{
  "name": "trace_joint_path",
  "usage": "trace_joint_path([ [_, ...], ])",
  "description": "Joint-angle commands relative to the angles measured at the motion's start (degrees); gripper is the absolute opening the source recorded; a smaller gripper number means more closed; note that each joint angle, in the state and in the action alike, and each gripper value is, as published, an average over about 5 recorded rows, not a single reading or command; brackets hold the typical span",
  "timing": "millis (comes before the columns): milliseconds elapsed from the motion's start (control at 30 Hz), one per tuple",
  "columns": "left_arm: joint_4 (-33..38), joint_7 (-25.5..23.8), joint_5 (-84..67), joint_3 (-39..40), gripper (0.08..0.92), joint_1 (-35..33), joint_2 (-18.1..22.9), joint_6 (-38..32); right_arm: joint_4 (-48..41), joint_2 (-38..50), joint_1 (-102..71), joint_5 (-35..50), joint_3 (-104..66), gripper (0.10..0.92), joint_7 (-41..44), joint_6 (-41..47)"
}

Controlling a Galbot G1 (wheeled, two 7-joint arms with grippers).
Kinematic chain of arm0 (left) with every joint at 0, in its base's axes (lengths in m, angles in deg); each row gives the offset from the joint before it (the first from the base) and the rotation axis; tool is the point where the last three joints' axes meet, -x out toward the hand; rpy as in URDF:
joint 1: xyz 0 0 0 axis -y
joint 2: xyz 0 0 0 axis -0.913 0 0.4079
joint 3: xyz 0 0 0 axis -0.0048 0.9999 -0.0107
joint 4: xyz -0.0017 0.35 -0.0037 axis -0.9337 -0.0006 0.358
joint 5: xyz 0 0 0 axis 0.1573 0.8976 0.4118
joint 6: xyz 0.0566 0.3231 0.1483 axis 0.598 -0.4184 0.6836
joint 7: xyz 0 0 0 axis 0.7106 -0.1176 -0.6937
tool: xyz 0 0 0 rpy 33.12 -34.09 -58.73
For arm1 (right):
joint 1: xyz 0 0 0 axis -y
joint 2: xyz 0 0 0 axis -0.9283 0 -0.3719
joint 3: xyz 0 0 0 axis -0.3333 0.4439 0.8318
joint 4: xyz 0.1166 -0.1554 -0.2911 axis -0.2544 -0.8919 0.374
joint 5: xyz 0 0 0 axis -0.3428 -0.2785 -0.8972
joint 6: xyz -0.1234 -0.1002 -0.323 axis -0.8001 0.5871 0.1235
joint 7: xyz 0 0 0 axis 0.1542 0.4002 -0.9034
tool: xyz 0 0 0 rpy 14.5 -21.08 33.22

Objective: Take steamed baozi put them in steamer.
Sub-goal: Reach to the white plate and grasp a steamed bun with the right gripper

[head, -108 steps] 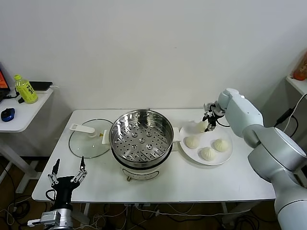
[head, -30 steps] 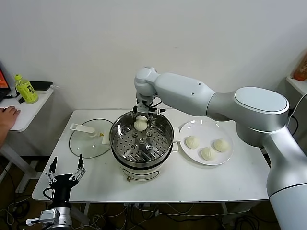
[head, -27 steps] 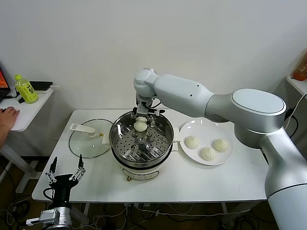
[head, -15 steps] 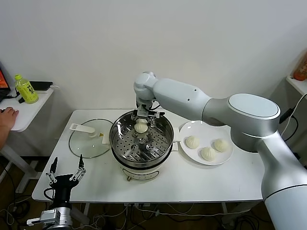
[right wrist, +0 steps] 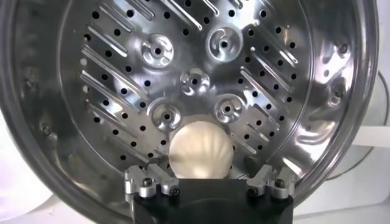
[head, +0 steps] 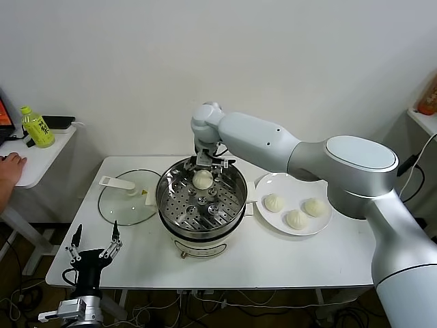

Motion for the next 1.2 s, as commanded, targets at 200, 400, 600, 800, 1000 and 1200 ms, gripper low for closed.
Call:
trace_joint_path([
  [200,1.04,-0.11,0.41,0.60,0.823,-0.22,-0.09,0.39,15.11,13.20,17.98,29.32,11.50,0.823,5.01,10.69],
  [400,1.78,-0.48,-0.38,1.10,0.823,-0.71,-0.72,0.13,18.31,20.57,24.67,44.90,17.29,0.823,6.67,21.31],
  [600,2.37,-1.08,-1.33,1.96,0.823,-1.37,-0.82,-0.62,16.49,27.10,25.45,49.27,19.74,0.823,6.92,27.45],
  [800,2.76,-1.21,-1.76,1.57,0.823,-1.25,-0.92,-0.77,15.05,32.92,23.00,48.48,19.95,0.823,4.50,33.52],
  [1000,3.21,-1.32,-1.48,2.44,0.823,-2.03,-1.02,-1.25,15.38,36.24,18.35,48.05,19.81,0.823,-0.13,41.22],
  [1200,2.78,-1.27,-1.27,2.40,0.823,-2.04,-0.78,-1.31,14.97,37.05,12.67,43.89,18.53,0.823,-2.04,45.33],
])
